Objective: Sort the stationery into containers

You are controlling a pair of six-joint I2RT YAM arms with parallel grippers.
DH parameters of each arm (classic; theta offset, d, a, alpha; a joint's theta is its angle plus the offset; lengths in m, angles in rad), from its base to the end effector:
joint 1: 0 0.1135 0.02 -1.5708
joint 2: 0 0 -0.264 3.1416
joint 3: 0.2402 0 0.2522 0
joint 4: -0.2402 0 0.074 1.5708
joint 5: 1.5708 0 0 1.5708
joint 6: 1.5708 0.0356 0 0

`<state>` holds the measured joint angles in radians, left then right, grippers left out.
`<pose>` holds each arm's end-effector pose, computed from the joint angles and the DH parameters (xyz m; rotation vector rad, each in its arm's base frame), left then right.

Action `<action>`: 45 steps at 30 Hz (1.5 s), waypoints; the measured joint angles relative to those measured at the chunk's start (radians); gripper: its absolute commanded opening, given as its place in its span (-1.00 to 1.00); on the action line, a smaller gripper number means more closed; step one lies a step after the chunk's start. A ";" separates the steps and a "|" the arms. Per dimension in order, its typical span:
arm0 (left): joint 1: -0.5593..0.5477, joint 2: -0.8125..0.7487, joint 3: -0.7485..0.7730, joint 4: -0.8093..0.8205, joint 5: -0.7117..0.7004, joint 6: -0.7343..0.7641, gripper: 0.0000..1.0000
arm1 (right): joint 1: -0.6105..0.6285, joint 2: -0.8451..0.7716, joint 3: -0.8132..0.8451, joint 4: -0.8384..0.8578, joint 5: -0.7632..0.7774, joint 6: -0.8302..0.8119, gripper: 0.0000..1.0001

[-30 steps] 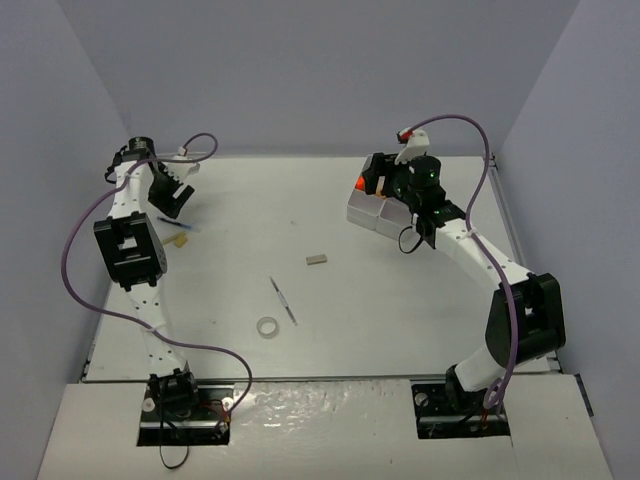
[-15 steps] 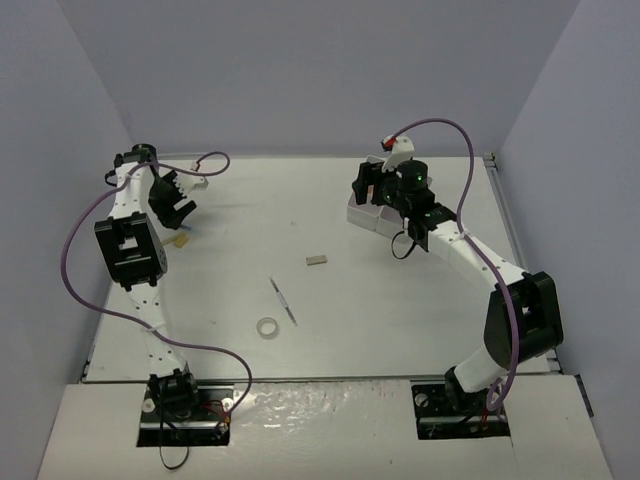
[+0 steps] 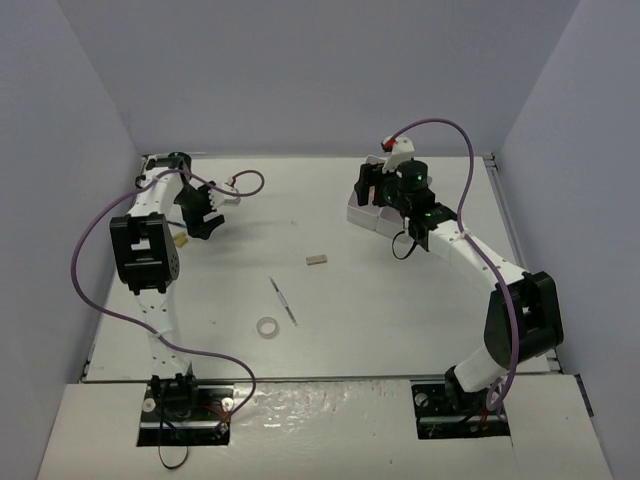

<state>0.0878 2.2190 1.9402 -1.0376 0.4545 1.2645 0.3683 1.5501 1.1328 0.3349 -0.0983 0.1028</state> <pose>0.4577 0.0246 0.2116 1.5360 2.1610 -0.2659 0.3457 0.1371 0.3240 -0.2959 1.6449 0.4386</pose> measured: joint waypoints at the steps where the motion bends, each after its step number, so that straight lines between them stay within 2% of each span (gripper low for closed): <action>1: -0.005 0.001 0.002 0.005 -0.007 0.001 0.50 | 0.000 0.000 0.000 -0.002 0.003 0.000 0.43; 13: 0.010 0.042 0.096 0.015 -0.041 0.011 0.50 | 0.000 0.000 -0.003 -0.010 0.005 -0.001 0.43; 35: 0.028 0.127 0.119 0.004 -0.121 0.003 0.49 | 0.000 0.000 -0.004 -0.026 0.006 -0.003 0.43; 39: 0.029 0.139 0.122 0.016 -0.124 -0.010 0.32 | 0.000 0.000 -0.004 -0.029 0.006 -0.003 0.43; 41: 0.029 0.139 0.122 0.029 -0.125 -0.018 0.09 | 0.000 0.000 -0.004 -0.033 0.007 -0.004 0.42; 45: 0.029 0.139 0.122 0.053 -0.126 -0.029 -0.22 | 0.000 -0.003 -0.004 -0.046 0.012 -0.005 0.42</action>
<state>0.1165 2.3582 2.0624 -0.9849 0.3282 1.2357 0.3681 1.5476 1.1290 0.2893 -0.0859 0.0973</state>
